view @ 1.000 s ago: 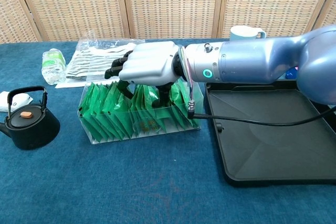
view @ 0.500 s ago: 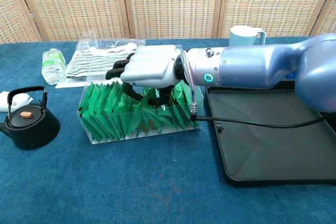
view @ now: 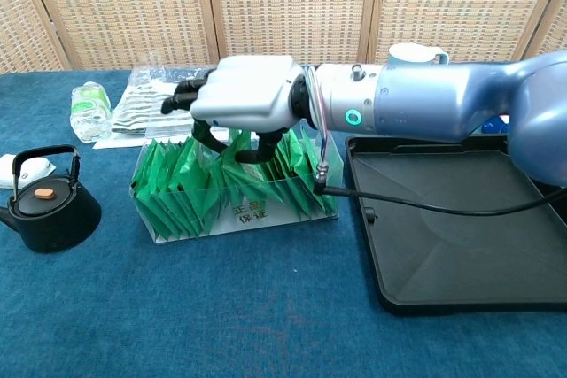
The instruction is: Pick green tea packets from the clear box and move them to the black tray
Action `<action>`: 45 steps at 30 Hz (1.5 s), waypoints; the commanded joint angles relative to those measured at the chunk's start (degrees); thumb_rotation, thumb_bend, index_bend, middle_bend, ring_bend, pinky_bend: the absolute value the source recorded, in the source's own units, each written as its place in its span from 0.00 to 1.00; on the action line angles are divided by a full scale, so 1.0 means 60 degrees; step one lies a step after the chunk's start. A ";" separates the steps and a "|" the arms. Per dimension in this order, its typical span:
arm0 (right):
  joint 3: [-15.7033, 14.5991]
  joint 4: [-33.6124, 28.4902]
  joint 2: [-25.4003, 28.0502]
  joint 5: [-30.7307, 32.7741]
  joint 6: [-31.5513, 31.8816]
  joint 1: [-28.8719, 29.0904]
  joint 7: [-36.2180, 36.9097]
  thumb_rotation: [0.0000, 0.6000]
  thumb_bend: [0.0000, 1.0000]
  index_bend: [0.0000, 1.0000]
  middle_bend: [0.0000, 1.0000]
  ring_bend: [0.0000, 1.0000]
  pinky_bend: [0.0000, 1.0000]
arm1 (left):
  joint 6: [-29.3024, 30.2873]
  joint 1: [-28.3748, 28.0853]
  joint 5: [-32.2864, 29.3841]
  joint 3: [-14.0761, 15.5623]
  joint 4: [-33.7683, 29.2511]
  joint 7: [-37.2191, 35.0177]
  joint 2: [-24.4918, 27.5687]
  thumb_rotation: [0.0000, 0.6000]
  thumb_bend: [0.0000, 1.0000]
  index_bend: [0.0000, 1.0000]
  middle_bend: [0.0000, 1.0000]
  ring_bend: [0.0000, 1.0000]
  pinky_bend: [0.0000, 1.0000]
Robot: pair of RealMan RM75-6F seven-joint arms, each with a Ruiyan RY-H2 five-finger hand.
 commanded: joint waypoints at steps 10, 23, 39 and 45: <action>0.0601 -0.1892 0.1589 0.0167 0.0798 -0.0404 -0.0836 1.00 0.59 0.64 0.13 0.05 0.24 | 0.0088 0.0032 0.0097 0.0016 0.0027 -0.0094 0.0005 1.00 0.09 0.00 0.00 0.00 0.00; 0.0634 -0.4008 0.3759 0.0388 0.1533 -0.1445 -0.1628 1.00 0.59 0.64 0.13 0.05 0.26 | 0.0219 0.0077 0.0309 0.0088 -0.0067 -0.0090 0.0038 1.00 0.09 0.00 0.00 0.00 0.00; -0.0949 -0.4102 0.4937 -0.0365 0.3446 -0.4031 -0.0485 1.00 0.59 0.64 0.14 0.05 0.26 | 0.0499 0.0178 0.0764 0.0251 -0.0284 -0.0026 0.0088 1.00 0.09 0.00 0.00 0.00 0.00; -0.1234 -0.3568 0.4798 -0.0533 0.4054 -0.4763 0.0224 1.00 0.59 0.64 0.14 0.05 0.26 | 0.0609 0.0220 0.0916 0.0317 -0.0385 0.0088 0.0080 1.00 0.09 0.00 0.00 0.00 0.00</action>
